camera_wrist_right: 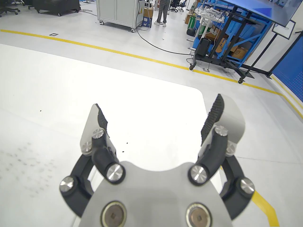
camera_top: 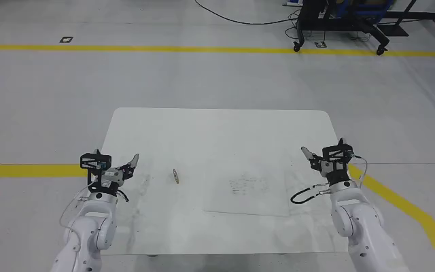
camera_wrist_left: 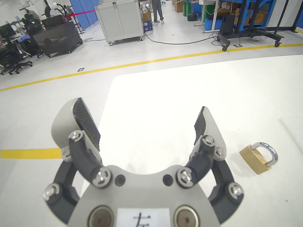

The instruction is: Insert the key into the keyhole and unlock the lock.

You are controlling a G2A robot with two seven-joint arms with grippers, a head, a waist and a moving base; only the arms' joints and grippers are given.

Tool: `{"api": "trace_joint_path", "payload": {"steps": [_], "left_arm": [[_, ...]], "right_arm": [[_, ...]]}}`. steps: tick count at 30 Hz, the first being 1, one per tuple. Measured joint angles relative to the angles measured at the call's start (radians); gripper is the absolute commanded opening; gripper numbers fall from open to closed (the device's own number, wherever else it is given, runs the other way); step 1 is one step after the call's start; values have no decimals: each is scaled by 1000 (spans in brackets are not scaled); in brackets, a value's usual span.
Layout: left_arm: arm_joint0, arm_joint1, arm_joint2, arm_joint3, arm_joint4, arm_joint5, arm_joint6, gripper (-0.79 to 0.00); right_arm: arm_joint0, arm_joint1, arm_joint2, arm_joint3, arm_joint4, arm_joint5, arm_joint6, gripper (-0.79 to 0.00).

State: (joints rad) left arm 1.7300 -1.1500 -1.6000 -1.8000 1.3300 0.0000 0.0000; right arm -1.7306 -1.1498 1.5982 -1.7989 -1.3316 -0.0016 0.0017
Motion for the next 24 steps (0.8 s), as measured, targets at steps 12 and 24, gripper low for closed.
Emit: {"api": "trace_joint_path", "payload": {"steps": [12,24], "left_arm": [[0,0,0,0,0,0,0,0],[0,0,0,0,0,0,0,0]], "right_arm": [[91,0,-216,-12,-44,-394,151,0],[213,11,-327,87,73,-780,375,-385]]}}
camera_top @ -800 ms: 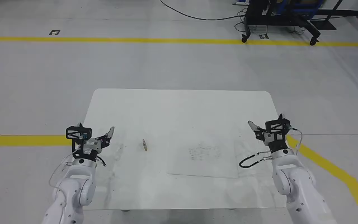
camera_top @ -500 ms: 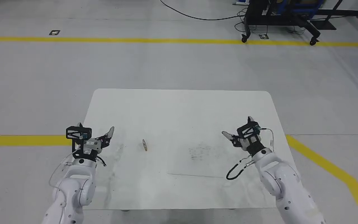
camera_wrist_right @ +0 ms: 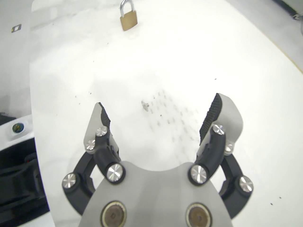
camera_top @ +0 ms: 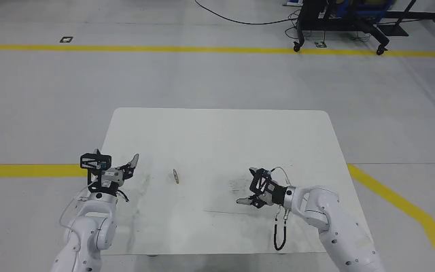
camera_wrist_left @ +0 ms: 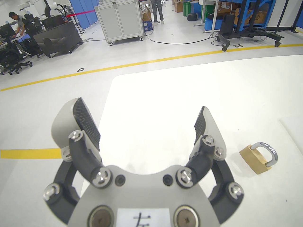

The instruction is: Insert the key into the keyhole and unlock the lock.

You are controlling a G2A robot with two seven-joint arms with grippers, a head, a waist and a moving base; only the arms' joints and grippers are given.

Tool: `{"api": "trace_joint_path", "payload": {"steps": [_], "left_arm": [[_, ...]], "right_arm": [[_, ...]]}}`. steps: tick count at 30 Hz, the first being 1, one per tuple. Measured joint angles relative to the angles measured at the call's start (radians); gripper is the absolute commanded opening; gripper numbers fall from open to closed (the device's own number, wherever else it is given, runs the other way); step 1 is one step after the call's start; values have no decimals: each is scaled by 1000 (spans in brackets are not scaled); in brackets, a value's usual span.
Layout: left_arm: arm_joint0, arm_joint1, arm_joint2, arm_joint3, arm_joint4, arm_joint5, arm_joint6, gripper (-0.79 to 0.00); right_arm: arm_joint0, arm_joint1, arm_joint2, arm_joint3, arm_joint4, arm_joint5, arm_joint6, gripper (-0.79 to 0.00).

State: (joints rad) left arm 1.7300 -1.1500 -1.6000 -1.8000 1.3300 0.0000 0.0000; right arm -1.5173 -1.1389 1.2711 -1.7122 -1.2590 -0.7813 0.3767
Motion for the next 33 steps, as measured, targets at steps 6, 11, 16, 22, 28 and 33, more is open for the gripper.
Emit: {"api": "trace_joint_path", "payload": {"steps": [6,11,16,22,28,33], "left_arm": [[0,0,0,0,0,0,0,0],[0,0,0,0,0,0,0,0],[0,0,0,0,0,0,0,0],[0,0,0,0,0,0,0,0],[0,0,0,0,0,0,0,0],[0,0,0,0,0,0,0,0]], "right_arm": [[63,-5,-72,46,2,-7,74,-326],[84,-7,-104,56,-33,20,81,-474],[89,-4,-112,64,-44,26,52,-785],[96,0,-116,74,-51,22,40,-785],[80,7,-111,46,-75,28,10,-785],[47,17,-71,12,-80,29,-75,-785]]}}
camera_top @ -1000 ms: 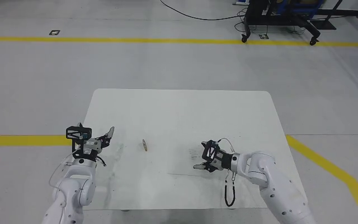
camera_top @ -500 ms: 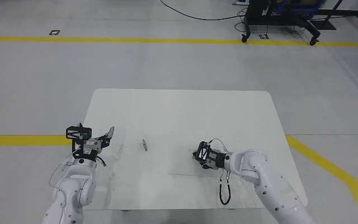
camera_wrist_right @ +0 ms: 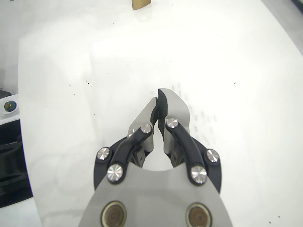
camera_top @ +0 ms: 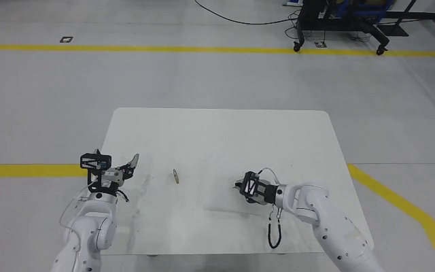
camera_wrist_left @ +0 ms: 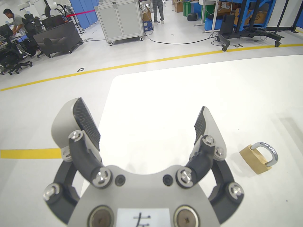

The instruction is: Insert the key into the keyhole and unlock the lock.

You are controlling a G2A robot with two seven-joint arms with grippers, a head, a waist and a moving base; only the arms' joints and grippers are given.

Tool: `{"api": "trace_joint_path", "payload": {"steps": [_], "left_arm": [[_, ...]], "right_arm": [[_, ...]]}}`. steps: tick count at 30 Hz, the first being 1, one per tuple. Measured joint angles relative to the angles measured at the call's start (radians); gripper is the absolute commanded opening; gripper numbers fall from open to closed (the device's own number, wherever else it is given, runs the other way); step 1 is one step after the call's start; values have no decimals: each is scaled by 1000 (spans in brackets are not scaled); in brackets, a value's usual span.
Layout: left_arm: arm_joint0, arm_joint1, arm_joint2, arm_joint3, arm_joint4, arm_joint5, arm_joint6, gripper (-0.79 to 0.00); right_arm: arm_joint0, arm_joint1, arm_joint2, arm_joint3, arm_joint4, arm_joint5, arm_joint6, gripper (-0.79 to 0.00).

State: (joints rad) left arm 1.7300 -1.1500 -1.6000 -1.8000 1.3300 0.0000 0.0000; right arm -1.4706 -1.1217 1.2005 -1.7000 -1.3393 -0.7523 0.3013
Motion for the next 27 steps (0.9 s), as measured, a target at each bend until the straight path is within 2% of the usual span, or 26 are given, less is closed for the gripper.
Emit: {"api": "trace_joint_path", "payload": {"steps": [7,22,25,27], "left_arm": [[0,0,0,0,0,0,0,0],[0,0,-2,-3,1,0,2,0],[2,-1,-5,-55,-39,-41,16,0],[-11,1,10,-97,-39,-79,-13,0]], "right_arm": [[-53,17,91,12,71,-63,-186,-785],[-53,17,91,12,72,-63,-185,-785],[-53,17,91,12,72,-63,-185,-785],[-53,17,91,12,72,-63,-185,-785]]}}
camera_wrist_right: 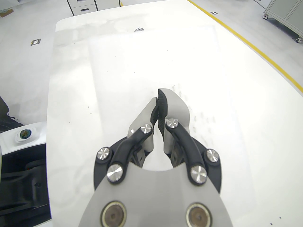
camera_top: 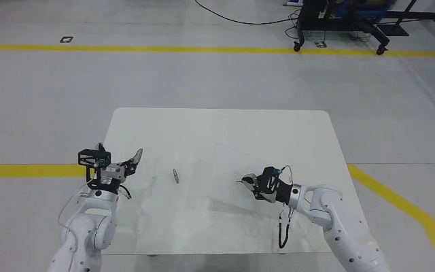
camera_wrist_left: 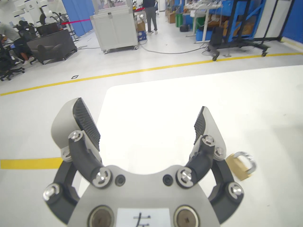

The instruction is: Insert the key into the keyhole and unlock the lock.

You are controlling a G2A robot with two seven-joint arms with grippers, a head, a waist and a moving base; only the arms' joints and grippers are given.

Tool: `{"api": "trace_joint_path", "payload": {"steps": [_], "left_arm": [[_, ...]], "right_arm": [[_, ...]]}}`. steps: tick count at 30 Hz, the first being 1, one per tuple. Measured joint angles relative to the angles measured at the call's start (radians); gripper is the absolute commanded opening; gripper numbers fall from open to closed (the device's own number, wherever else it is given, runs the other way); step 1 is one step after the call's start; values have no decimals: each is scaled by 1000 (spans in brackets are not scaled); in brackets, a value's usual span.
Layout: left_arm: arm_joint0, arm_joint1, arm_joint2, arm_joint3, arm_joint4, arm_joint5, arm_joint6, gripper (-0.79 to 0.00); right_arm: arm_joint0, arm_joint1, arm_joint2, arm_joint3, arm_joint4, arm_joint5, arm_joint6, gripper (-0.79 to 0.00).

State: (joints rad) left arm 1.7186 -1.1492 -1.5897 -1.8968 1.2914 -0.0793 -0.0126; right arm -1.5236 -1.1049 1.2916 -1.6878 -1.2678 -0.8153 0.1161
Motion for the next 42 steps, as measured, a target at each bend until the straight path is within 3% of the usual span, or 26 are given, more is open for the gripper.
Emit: {"api": "trace_joint_path", "payload": {"steps": [3,7,12,15,25,34,42], "left_arm": [[-62,2,71,-59,84,-94,-82,0],[-167,-6,239,-95,205,-197,-185,0],[-286,-20,440,-37,399,-270,-280,0],[-332,-28,491,9,428,-278,-308,0],[-403,-42,548,114,511,-257,-397,0],[-383,-46,495,121,417,-184,-370,0],[-383,-46,496,122,422,-186,-371,0]], "right_arm": [[0,0,0,0,0,0,0,-785],[0,0,0,0,0,0,0,-785],[0,0,0,0,0,0,0,-785],[0,0,0,0,0,0,0,-785],[0,0,0,0,0,0,0,-785],[0,0,0,0,0,0,0,-785],[-5,-3,-1,3,13,10,-13,-785]]}}
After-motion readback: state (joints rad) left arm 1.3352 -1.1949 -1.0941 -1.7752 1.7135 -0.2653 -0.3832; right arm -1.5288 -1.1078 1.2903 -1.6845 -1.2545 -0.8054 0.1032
